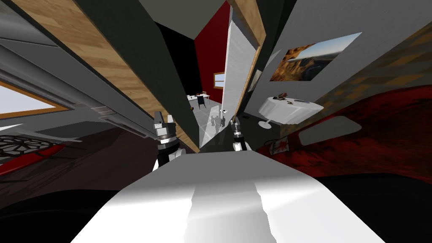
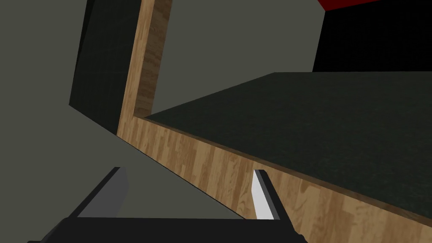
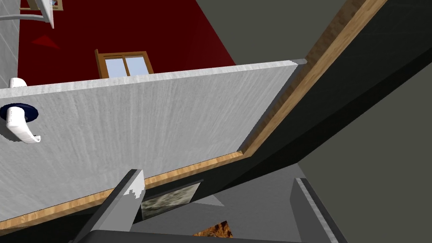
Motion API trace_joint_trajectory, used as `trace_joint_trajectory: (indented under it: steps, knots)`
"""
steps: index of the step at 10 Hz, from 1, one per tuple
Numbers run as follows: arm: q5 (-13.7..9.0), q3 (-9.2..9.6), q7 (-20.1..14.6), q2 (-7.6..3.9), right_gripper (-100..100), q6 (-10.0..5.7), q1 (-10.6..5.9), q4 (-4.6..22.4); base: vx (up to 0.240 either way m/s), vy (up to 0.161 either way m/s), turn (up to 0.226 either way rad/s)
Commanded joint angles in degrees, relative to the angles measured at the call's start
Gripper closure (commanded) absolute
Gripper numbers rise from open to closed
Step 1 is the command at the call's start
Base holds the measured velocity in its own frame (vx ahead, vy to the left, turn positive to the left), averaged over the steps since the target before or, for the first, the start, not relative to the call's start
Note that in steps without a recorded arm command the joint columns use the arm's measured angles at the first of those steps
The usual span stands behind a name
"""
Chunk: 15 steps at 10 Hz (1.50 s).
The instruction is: Push the door open
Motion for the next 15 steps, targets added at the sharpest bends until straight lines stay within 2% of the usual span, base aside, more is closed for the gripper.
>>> trace_joint_trajectory:
  steps: [1, 15]
  knots:
    - [-0.04, 0.14, -0.13, -0.36, -100, -0.21, -0.79, 1.8, 0.087, -0.077, 0.063]
    - [0.25, 2.11, -0.17, -1.27, -100, -4.39, -8.71, 21.37, 0.081, -0.096, 0.067]
